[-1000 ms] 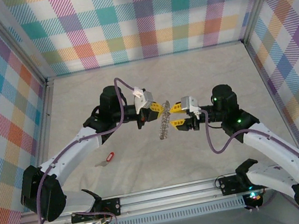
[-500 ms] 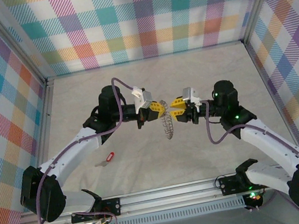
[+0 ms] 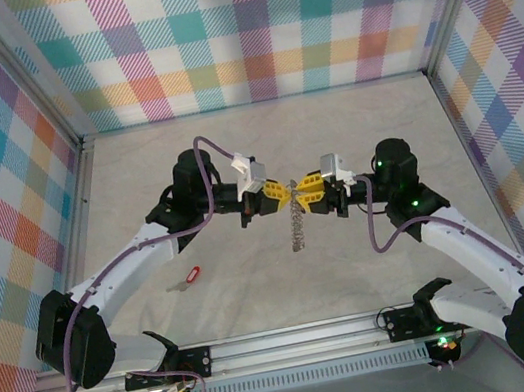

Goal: Put the keys on the keyring

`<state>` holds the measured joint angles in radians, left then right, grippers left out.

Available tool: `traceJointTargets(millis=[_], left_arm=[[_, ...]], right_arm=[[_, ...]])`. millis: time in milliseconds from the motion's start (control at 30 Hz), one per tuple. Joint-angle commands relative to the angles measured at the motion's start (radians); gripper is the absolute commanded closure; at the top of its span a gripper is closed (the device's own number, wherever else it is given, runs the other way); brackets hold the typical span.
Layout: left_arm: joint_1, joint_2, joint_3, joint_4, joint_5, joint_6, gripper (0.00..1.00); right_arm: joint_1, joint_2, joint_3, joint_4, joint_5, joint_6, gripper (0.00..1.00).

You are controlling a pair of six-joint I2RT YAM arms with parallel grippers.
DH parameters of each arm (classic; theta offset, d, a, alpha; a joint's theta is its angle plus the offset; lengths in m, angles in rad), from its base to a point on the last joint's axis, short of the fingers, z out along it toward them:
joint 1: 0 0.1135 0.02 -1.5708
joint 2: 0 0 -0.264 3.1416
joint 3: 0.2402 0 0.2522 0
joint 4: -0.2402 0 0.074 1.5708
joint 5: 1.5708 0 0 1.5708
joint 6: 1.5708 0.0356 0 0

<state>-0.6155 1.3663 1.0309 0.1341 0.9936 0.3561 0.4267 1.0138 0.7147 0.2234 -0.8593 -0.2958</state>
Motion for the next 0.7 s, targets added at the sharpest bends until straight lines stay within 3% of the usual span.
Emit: traceJointTargets(millis=[0, 667], left_arm=[[-0.025, 0.000, 0.045, 0.029, 0.053, 0.024, 1.00], [-0.041, -0.002, 0.049, 0.006, 0.027, 0.038, 1.00]], right_arm=[[0.000, 0.008, 0.034, -0.008, -0.046, -0.030, 0.77], [0.010, -0.010, 0.017, 0.018, -0.048, -0.038, 0.86]])
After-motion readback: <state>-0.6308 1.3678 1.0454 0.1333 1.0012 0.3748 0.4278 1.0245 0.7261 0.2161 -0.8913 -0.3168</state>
